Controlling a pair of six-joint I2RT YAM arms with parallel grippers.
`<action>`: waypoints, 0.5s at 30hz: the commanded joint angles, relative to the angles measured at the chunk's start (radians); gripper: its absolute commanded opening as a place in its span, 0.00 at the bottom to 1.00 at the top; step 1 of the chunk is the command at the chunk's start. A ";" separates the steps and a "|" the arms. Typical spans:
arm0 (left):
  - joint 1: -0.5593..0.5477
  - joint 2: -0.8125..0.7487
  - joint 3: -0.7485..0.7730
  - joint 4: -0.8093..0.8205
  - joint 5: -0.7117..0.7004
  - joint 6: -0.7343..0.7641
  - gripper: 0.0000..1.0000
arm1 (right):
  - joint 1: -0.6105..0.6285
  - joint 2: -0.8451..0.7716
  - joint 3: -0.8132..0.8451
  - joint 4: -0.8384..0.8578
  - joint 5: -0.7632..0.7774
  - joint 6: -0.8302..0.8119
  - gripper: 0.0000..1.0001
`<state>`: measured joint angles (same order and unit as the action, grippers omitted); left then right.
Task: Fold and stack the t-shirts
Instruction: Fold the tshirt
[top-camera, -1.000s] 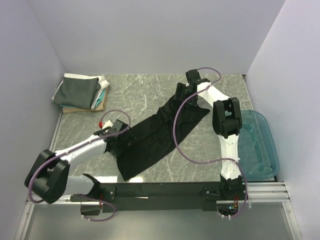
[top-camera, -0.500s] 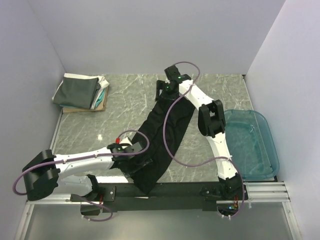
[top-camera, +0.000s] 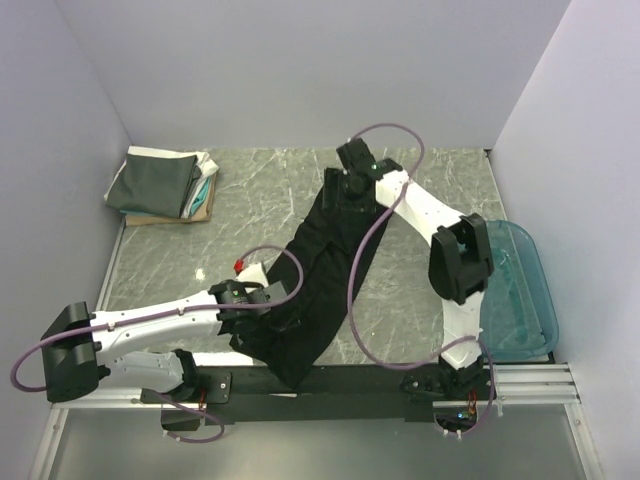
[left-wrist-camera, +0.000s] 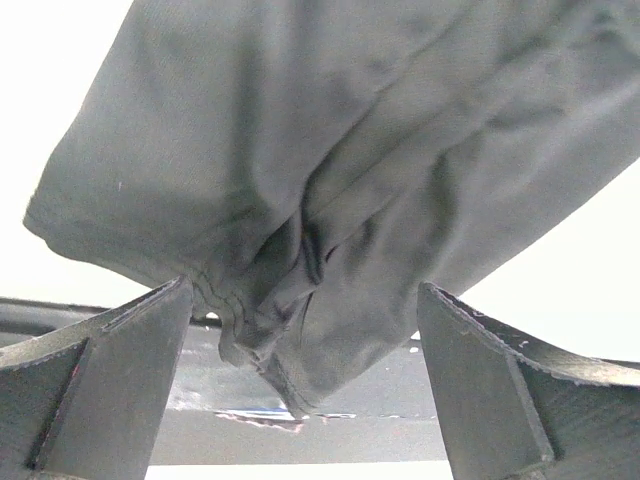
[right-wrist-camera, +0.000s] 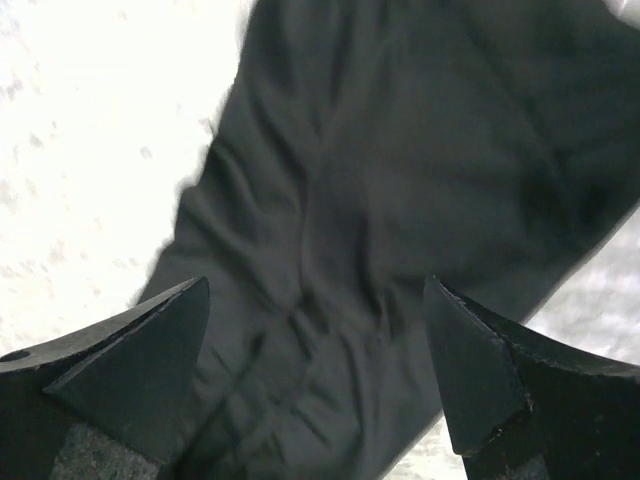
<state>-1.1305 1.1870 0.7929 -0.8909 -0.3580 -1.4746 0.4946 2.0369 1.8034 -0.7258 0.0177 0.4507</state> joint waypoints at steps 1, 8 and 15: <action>-0.005 -0.006 0.081 0.041 -0.076 0.221 1.00 | 0.054 -0.110 -0.201 0.098 0.030 0.067 0.93; -0.003 0.149 0.078 0.306 0.031 0.515 1.00 | 0.076 -0.156 -0.406 0.187 -0.015 0.112 0.93; 0.046 0.388 0.147 0.337 0.003 0.573 0.99 | 0.062 -0.060 -0.351 0.174 -0.015 0.094 0.93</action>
<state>-1.1133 1.5471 0.8944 -0.6212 -0.3622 -0.9829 0.5686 1.9312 1.3914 -0.5873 -0.0017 0.5457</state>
